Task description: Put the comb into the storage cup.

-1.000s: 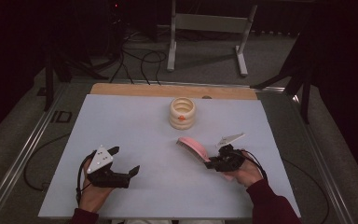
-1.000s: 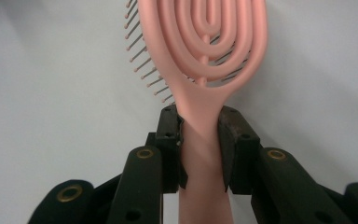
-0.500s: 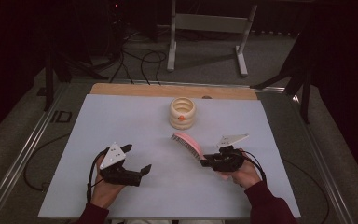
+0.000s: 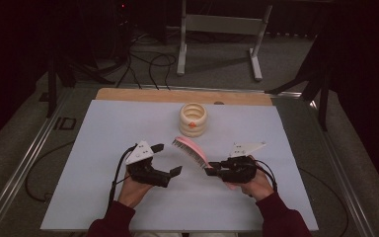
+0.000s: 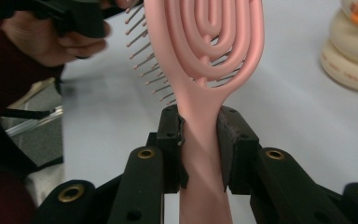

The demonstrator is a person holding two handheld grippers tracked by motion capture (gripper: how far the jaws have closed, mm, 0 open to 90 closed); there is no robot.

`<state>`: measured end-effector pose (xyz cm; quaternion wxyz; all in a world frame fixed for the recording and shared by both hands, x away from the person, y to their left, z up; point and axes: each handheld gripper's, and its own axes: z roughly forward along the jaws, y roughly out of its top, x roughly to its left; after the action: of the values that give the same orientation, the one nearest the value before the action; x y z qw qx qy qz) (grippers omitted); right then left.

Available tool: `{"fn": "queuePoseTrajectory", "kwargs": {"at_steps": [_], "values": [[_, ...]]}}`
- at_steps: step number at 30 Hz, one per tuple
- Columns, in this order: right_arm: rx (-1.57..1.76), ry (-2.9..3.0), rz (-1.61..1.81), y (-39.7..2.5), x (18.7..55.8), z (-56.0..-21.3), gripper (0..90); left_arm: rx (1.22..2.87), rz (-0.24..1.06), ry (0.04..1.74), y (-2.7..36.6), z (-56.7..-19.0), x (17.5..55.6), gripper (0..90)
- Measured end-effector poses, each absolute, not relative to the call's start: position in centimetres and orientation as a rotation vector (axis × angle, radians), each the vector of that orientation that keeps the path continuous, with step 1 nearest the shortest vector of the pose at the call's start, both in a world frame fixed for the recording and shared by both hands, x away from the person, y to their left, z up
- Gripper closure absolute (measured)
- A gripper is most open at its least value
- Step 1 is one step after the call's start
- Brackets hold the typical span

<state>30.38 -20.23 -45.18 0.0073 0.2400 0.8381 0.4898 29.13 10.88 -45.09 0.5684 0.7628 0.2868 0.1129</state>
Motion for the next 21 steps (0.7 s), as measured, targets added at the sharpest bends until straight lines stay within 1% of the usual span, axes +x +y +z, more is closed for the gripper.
{"fn": "queuePoseTrajectory", "kwargs": {"at_steps": [7,17,21], "values": [[0.663,2.597,1.63,-20.0,29.8,-44.3,72.8,1.785,0.244,0.594,9.3,-43.8,29.6,0.0],[0.57,2.61,1.75,-20.0,29.3,-43.7,72.8,1.742,0.154,0.457,8.6,-42.8,29.5,0.0],[0.525,2.634,1.783,-19.9,29.1,-43.6,72.8,1.748,0.121,0.436,8.3,-42.4,29.5,0.1]]}}
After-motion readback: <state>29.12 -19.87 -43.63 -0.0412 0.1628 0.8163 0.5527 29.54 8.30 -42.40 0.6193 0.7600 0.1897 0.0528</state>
